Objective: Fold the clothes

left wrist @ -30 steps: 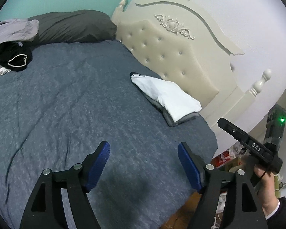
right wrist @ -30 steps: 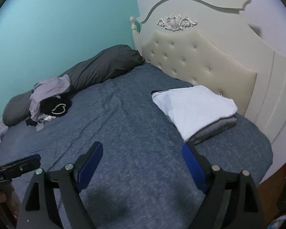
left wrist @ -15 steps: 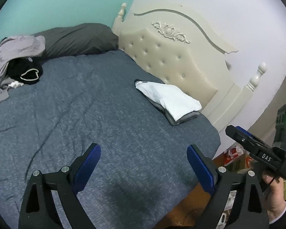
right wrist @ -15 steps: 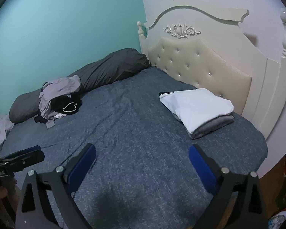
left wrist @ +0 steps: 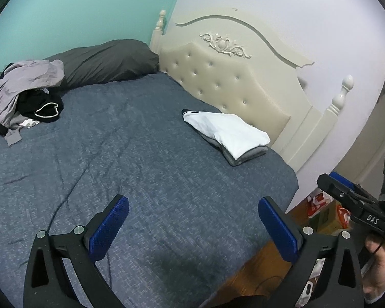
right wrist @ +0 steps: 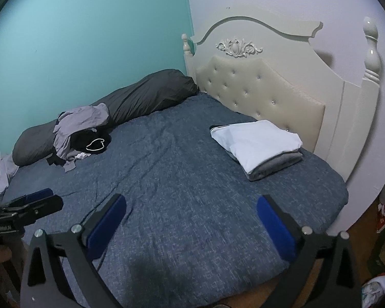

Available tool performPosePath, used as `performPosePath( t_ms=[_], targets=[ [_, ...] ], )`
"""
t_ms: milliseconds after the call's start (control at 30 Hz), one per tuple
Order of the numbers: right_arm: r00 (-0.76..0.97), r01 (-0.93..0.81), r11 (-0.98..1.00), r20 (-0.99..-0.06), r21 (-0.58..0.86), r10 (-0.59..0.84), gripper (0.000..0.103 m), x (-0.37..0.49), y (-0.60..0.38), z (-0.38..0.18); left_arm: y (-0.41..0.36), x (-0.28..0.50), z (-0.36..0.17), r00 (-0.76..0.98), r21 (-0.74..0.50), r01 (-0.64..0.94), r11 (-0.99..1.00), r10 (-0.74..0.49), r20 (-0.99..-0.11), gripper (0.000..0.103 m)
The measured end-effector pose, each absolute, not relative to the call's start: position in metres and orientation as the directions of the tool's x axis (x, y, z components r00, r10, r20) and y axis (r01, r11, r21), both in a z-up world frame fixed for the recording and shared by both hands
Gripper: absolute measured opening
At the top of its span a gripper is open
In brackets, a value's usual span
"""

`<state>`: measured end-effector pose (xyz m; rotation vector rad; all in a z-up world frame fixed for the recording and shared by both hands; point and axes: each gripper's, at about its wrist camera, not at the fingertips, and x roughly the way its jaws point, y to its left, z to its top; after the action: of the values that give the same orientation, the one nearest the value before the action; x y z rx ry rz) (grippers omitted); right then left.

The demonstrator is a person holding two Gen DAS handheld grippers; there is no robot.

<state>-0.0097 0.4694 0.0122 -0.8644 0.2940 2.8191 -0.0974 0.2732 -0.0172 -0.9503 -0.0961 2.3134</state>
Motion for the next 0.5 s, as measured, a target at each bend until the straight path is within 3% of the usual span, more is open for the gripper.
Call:
performPosePath(
  t_ms=[500],
  targets=[
    [-0.822,-0.231,-0.963,-0.557,0.14,0.116,0.103,0.029,0.456,0.024,0.271,-0.066,-0.003,-0.574,-0.236,-0.532,-0.813,0.551,-0.606,0.103]
  ],
)
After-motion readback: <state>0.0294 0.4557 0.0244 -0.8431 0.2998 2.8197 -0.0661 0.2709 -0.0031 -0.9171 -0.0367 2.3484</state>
